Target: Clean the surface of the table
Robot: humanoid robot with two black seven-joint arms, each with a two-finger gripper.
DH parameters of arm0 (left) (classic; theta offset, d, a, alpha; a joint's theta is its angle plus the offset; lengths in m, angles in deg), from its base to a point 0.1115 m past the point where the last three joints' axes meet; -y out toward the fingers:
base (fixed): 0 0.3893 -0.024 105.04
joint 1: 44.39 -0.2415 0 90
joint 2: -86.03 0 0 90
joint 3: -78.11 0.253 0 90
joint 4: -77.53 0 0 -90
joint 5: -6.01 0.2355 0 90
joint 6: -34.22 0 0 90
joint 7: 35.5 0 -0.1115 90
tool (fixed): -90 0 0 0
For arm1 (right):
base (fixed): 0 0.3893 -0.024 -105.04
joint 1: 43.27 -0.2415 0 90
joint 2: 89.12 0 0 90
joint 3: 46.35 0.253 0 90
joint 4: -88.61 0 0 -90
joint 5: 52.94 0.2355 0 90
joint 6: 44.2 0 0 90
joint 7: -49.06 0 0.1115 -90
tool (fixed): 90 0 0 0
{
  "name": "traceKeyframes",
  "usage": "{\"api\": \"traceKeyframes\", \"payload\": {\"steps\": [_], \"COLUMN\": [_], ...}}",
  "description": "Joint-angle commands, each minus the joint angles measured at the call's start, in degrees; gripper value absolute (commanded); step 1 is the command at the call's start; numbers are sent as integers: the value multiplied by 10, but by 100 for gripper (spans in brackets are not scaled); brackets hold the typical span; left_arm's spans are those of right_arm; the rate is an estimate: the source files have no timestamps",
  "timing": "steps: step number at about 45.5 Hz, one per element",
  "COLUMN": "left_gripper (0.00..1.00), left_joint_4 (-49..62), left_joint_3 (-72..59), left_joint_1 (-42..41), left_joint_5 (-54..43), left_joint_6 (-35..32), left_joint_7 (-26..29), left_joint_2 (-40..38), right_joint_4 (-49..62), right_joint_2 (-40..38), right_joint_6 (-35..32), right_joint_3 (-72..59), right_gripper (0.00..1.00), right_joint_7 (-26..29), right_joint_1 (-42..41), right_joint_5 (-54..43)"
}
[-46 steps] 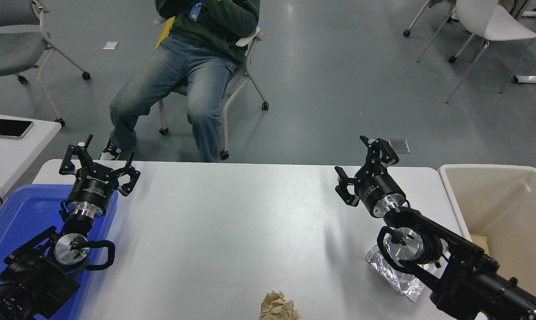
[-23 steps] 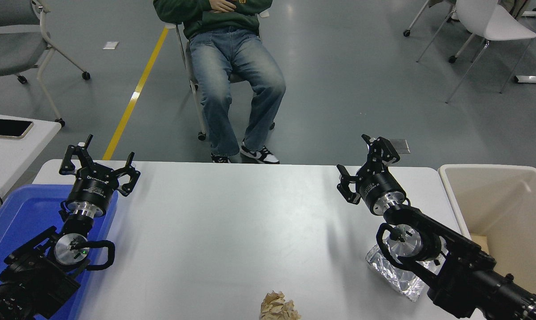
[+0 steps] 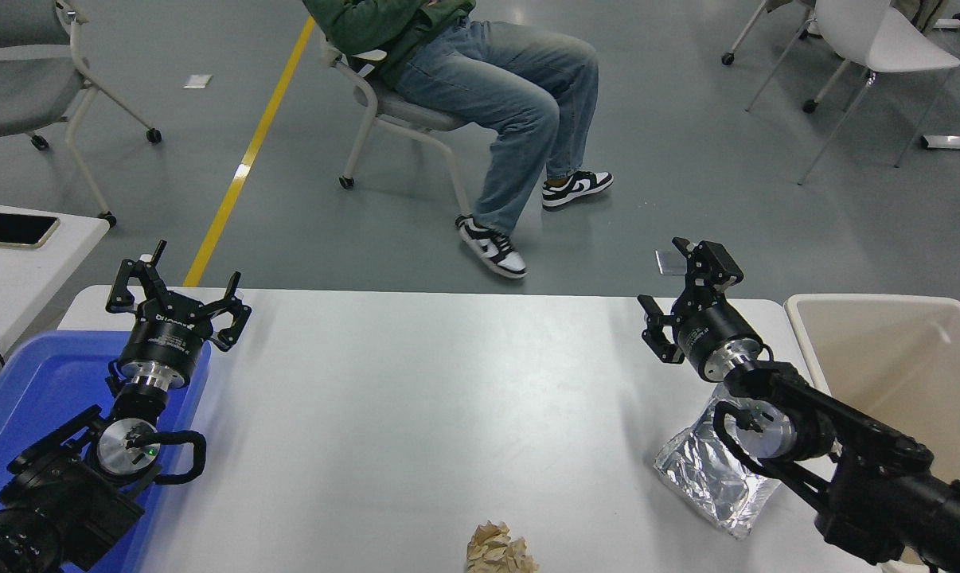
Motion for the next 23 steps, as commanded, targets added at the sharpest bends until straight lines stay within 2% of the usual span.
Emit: {"api": "traceKeyframes", "payload": {"steps": [1,12,23], "left_gripper": [100,100,100], "left_joint_4": [1,1,1], "left_joint_3": [0,0,0], "left_joint_1": [0,0,0], "left_joint_5": [0,0,0], "left_joint_6": [0,0,0], "left_joint_7": [0,0,0], "left_joint_2": [0,0,0], "right_joint_4": [-11,-43,-92], "right_joint_2": [-65,-133,-232], "right_joint_6": [1,-3,-10], "right_joint_3": [-99,-202,-287], "right_gripper": [100,100,100], "right_joint_7": [4,4,24], "right_joint_1": [-42,-87,-147], "right_joint_5": [-56,-66,-162]}}
